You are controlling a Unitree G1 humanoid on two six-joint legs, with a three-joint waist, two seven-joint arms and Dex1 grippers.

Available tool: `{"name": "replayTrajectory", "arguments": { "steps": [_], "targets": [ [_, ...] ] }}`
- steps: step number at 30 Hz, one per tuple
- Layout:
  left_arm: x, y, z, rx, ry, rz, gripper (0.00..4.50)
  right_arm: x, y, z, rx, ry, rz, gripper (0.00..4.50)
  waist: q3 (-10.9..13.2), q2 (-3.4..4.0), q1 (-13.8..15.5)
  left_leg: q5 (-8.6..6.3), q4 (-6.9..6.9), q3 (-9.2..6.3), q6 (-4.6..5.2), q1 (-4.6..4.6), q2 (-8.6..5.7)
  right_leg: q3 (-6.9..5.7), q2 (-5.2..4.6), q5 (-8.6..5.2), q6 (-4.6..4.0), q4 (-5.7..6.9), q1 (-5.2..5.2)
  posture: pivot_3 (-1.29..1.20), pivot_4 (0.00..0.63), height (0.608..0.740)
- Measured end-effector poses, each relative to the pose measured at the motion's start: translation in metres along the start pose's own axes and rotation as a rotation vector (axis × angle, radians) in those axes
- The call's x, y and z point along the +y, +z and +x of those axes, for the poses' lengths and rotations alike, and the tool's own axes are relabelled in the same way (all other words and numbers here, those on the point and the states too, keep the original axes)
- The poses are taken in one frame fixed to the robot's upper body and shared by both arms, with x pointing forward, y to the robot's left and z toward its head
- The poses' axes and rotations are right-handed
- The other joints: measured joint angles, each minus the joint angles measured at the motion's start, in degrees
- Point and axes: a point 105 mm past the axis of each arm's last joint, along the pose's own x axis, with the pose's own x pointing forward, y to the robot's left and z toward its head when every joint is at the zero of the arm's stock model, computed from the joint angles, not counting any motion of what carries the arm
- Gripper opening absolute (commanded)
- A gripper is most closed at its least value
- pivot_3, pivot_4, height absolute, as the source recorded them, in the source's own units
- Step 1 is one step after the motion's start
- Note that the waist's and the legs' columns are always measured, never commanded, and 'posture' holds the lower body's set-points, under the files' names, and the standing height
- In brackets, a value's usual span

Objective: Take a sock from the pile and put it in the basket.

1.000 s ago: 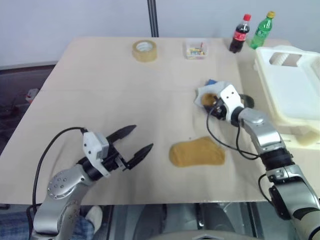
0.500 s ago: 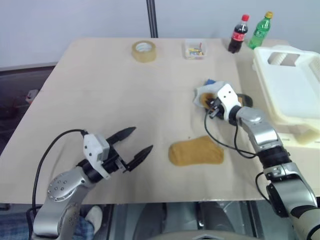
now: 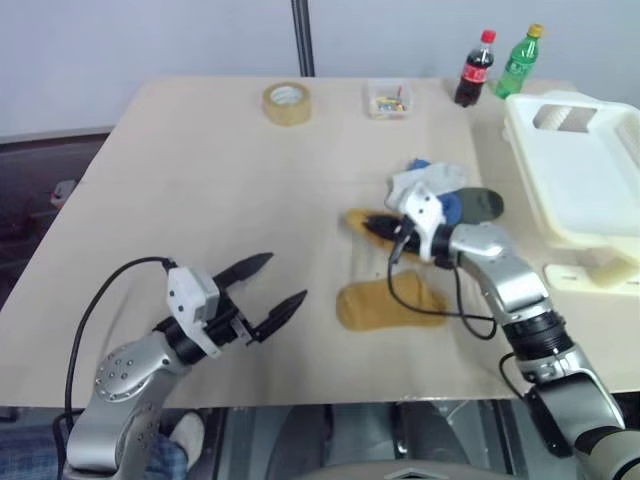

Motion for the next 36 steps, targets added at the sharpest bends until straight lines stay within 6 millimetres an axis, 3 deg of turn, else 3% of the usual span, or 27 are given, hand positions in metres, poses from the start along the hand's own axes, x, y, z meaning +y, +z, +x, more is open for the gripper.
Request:
{"name": "replayTrajectory", "arguments": {
  "steps": [3, 6, 10, 11, 16, 20, 23, 27, 31, 36],
  "targets": [
    [0.000, 0.000, 0.000, 0.000, 0.000, 0.000, 4.50, 0.025, -0.001, 0.018, 0.009, 0.080, -0.014, 0.00, 0.00, 0.00, 0.00, 0.00, 0.04, 0.00, -0.01, 0.00, 0.00, -0.01, 0.00, 0.00, 0.00, 0.01, 0.00, 0.00, 0.150, 0.740],
    [-0.001, -0.002, -0.002, 0.004, 0.004, -0.004, 4.50, 0.036, -0.004, 0.028, 0.033, 0.117, -0.058, 0.95, 0.00, -0.01, 0.12, 0.01, 0.06, -0.03, -0.01, -0.02, -0.02, -0.03, -0.01, 0.00, 0.00, 0.01, 0.01, 0.00, 0.150, 0.740],
    [-0.001, -0.002, -0.002, 0.004, 0.007, -0.004, 4.50, 0.037, -0.005, 0.026, 0.049, 0.146, -0.079, 2.92, -0.01, -0.01, 0.22, 0.01, 0.10, -0.06, -0.01, -0.02, -0.04, -0.04, -0.01, 0.00, 0.00, 0.02, 0.02, 0.00, 0.150, 0.740],
    [-0.001, -0.002, -0.002, 0.003, 0.008, -0.004, 4.50, 0.036, -0.004, 0.022, 0.050, 0.149, -0.100, 3.12, 0.00, 0.00, 0.22, 0.01, 0.10, -0.07, -0.01, -0.03, -0.04, -0.04, -0.01, 0.00, 0.00, 0.02, 0.01, 0.00, 0.150, 0.740],
    [-0.001, -0.008, 0.002, 0.035, 0.013, -0.039, 4.50, 0.020, 0.013, -0.021, 0.010, 0.069, -0.091, 3.12, -0.01, -0.02, 0.56, 0.00, 0.12, -0.13, 0.00, -0.07, -0.05, -0.09, -0.08, 0.00, 0.00, -0.02, 0.04, 0.00, 0.150, 0.740],
    [0.002, -0.014, 0.012, 0.083, 0.022, -0.042, 4.50, 0.002, -0.006, -0.064, 0.093, -0.047, 0.009, 3.12, -0.02, -0.03, 0.39, 0.00, 0.16, -0.12, 0.00, 0.01, -0.10, -0.09, -0.02, 0.00, 0.00, 0.02, 0.13, 0.00, 0.150, 0.740],
    [0.008, -0.029, 0.026, 0.141, 0.036, -0.050, 4.50, -0.004, -0.019, -0.080, 0.124, -0.104, 0.120, 3.12, -0.03, 0.00, 0.14, 0.00, 0.17, -0.09, 0.00, 0.08, -0.10, -0.04, 0.12, 0.00, 0.00, 0.08, 0.15, 0.00, 0.150, 0.740],
    [0.021, -0.054, 0.050, 0.228, 0.076, -0.052, 4.50, -0.009, -0.027, -0.085, 0.145, -0.159, 0.214, 3.12, -0.04, 0.00, 0.08, 0.00, 0.28, -0.10, 0.00, 0.09, -0.10, -0.03, 0.16, 0.00, 0.00, 0.11, 0.20, 0.00, 0.150, 0.740],
    [0.028, -0.065, 0.067, 0.291, 0.074, -0.031, 4.50, -0.013, -0.039, -0.076, 0.185, -0.198, 0.264, 3.12, -0.03, 0.01, 0.19, 0.00, 0.30, -0.10, 0.00, 0.00, -0.11, -0.04, 0.14, 0.00, 0.01, 0.06, 0.14, 0.00, 0.150, 0.740],
    [0.026, -0.065, 0.075, 0.295, 0.053, -0.021, 4.50, -0.014, -0.049, -0.073, 0.213, -0.222, 0.297, 3.12, -0.05, 0.03, 0.50, 0.00, 0.36, -0.11, 0.00, -0.04, -0.12, -0.05, 0.08, 0.00, 0.01, 0.07, 0.15, 0.00, 0.150, 0.740]
  ]
}}
